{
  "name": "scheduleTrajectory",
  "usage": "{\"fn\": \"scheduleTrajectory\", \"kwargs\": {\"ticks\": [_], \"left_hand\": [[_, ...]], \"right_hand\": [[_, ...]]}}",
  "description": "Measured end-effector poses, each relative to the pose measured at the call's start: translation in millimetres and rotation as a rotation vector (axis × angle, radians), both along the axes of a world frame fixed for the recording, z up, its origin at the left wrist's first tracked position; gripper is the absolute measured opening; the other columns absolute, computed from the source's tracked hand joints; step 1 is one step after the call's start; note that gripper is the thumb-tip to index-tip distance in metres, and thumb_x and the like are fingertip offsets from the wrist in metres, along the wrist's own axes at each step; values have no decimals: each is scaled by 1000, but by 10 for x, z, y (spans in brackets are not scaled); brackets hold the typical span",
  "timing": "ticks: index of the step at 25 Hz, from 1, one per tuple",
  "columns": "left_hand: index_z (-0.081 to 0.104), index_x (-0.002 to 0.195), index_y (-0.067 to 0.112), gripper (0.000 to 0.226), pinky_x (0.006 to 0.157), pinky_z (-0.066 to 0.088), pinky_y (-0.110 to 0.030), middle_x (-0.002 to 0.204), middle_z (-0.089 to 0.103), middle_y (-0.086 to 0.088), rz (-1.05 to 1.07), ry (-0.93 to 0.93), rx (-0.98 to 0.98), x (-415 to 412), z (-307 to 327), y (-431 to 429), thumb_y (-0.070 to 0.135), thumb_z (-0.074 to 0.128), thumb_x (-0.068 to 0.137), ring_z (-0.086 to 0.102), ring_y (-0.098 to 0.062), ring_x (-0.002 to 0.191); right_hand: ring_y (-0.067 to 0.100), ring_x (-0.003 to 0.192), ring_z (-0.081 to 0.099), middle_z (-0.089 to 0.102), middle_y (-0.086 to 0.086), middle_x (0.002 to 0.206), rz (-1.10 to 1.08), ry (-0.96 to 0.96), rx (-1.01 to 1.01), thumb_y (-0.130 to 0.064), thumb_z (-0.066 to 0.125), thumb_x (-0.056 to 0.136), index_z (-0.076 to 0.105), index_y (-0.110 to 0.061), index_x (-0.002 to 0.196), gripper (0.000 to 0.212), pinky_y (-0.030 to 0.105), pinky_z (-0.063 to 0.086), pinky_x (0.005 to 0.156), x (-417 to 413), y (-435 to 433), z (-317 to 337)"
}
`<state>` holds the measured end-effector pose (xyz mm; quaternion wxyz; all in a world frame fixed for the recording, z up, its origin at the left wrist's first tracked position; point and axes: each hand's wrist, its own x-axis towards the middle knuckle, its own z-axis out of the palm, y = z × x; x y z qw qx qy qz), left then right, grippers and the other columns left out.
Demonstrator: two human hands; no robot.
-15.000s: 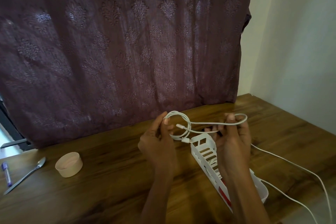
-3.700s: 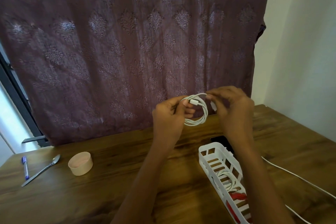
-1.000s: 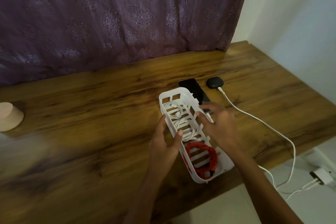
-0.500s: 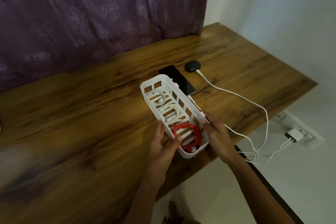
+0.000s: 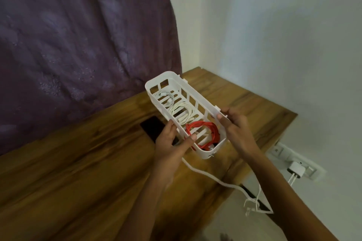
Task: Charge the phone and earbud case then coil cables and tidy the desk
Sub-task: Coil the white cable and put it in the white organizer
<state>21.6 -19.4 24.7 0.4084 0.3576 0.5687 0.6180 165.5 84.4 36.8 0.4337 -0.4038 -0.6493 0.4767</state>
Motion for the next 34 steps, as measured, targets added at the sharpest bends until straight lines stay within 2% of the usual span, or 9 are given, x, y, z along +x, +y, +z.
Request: {"fn": "scheduleTrajectory", "kwargs": {"ticks": [5,9,13,15,18,23,26,29,34], "left_hand": [[54,117,36,54,71,54,-16,109,66,17,-23,13,35,441,112,1205,17,77,72,62,-1,101],[54,121,24,54,78,58,-31,108,68,9,-10,-54,-26,846,-2,2125,9,74,74,66,-9,98],[57,112,31,48,81,57,-40,111,67,8,49,-89,-136,1148,-267,2819,11,76,73,65,-13,99],[56,104,38,45,81,57,-39,111,65,10,75,-81,-168,1239,-374,3072,12,76,73,64,-10,99],[52,122,30,57,86,54,-43,122,62,4,96,-67,-242,1297,-491,3274,11,74,74,61,-16,107],[45,132,28,65,88,52,-36,132,56,3,133,41,-310,1334,-641,3371,17,74,75,54,-15,117],[41,134,31,62,70,50,-18,129,54,9,175,90,-285,1296,-632,3356,30,70,79,54,-5,104],[37,137,31,54,76,54,-30,133,53,4,218,58,-287,1118,-585,3472,32,60,87,56,-10,105],[14,146,34,67,102,42,-49,146,40,-4,78,160,-324,1017,-547,3711,22,52,92,44,-25,129]], "right_hand": [[12,76,65,65,-6,88,-213,-58,68,-15,53,92,66,-11,107,20,22,55,61,383,1098,119],[4,68,60,61,-6,82,-390,-73,27,-13,62,87,60,-15,88,3,9,46,48,722,1950,74],[12,71,64,65,-1,83,-357,-183,-15,-12,64,86,64,-14,85,2,23,56,65,982,2647,-185],[7,69,63,65,-3,83,-334,-219,-22,-12,63,86,65,-15,85,3,19,55,64,1066,2917,-339],[-2,64,57,66,-3,87,-326,-281,-28,-15,62,87,66,-15,91,6,6,45,58,1122,3121,-538],[9,78,61,69,5,106,-295,-384,-73,-23,58,90,65,-12,105,20,21,51,74,1130,3204,-690],[22,109,61,63,8,122,-254,-536,379,-33,52,92,63,-10,115,35,33,44,95,1174,3038,-710],[26,125,49,58,12,129,107,-614,1109,-27,50,94,60,-7,121,35,43,33,106,1228,2890,-886],[23,128,44,55,8,134,260,-859,1247,-20,76,73,52,-9,129,62,41,27,106,1266,2960,-1068]]}}
